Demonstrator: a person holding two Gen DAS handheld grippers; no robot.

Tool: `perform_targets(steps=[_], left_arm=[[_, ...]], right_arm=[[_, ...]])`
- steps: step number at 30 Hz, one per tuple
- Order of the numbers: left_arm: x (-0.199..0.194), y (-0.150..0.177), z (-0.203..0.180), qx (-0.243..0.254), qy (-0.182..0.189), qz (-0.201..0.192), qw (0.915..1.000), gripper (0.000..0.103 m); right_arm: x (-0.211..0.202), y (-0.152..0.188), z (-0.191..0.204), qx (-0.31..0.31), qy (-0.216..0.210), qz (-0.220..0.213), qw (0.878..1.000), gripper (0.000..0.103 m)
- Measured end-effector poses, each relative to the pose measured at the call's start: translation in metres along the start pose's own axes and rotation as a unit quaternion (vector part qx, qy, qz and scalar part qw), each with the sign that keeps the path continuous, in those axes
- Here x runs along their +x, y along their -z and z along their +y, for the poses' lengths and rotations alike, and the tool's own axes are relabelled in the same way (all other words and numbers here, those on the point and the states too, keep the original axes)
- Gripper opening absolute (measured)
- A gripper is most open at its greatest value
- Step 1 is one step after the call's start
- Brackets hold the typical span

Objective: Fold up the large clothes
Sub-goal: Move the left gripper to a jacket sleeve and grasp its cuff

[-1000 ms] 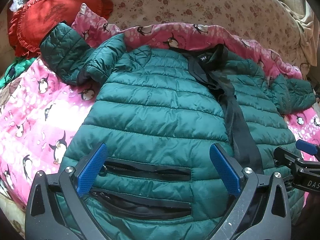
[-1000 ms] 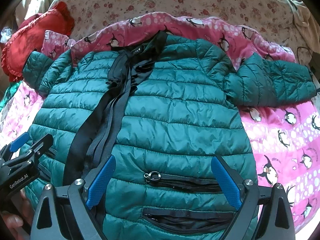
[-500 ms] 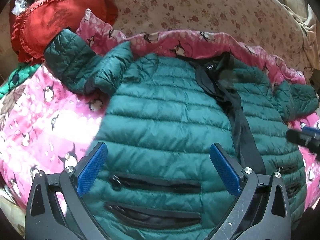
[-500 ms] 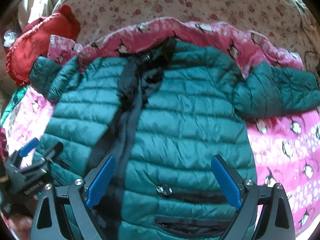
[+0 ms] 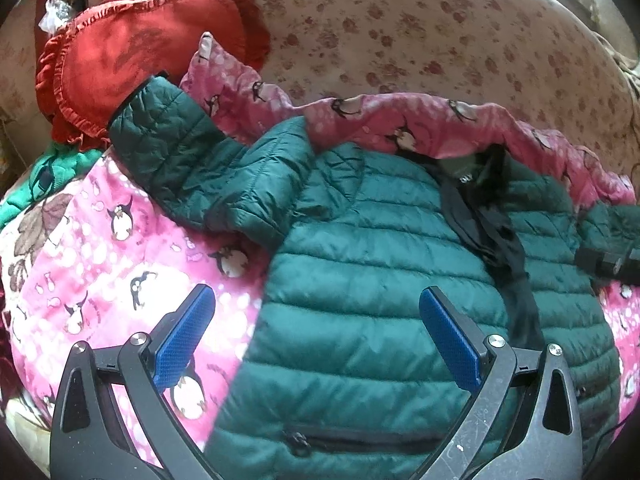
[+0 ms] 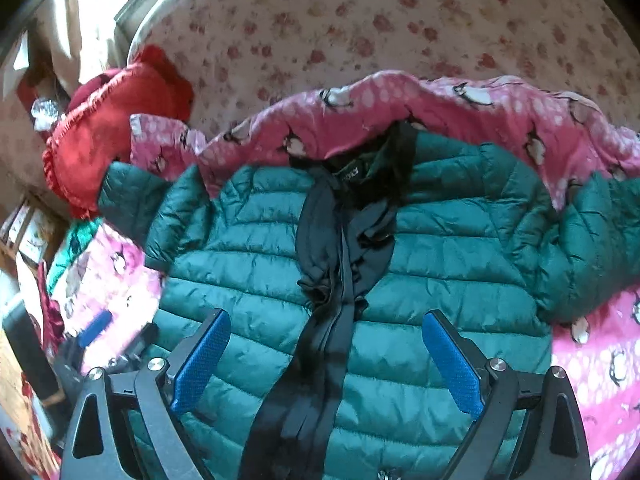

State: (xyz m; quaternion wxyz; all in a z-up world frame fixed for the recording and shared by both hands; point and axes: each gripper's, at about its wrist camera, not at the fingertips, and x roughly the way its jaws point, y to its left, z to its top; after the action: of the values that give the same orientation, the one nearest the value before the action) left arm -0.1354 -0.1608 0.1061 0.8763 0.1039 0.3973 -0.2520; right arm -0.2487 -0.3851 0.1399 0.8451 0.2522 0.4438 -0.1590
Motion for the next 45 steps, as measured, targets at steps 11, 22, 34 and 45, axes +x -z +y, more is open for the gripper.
perform_targets(steps=[11,22,34,45], left_arm=[[0.046,-0.020,0.022,0.000,-0.017,0.014,0.9998,0.102],[0.073,-0.043,0.062,-0.025,-0.041,0.012,0.9988,0.102],[0.082,-0.104,0.176,-0.138,-0.099,-0.036,0.9848,0.102],[0.107,-0.139,0.221,-0.158,-0.149,-0.063,0.9741,0.102]], right_arm=[[0.056,-0.003,-0.015,-0.039,0.055,0.024,0.997,0.090],[0.084,0.000,-0.029,-0.010,0.019,0.050,0.999,0.075],[0.086,0.007,-0.027,-0.028,0.021,0.050,0.998,0.081],[0.092,-0.017,-0.035,0.000,0.043,0.025,0.999,0.081]])
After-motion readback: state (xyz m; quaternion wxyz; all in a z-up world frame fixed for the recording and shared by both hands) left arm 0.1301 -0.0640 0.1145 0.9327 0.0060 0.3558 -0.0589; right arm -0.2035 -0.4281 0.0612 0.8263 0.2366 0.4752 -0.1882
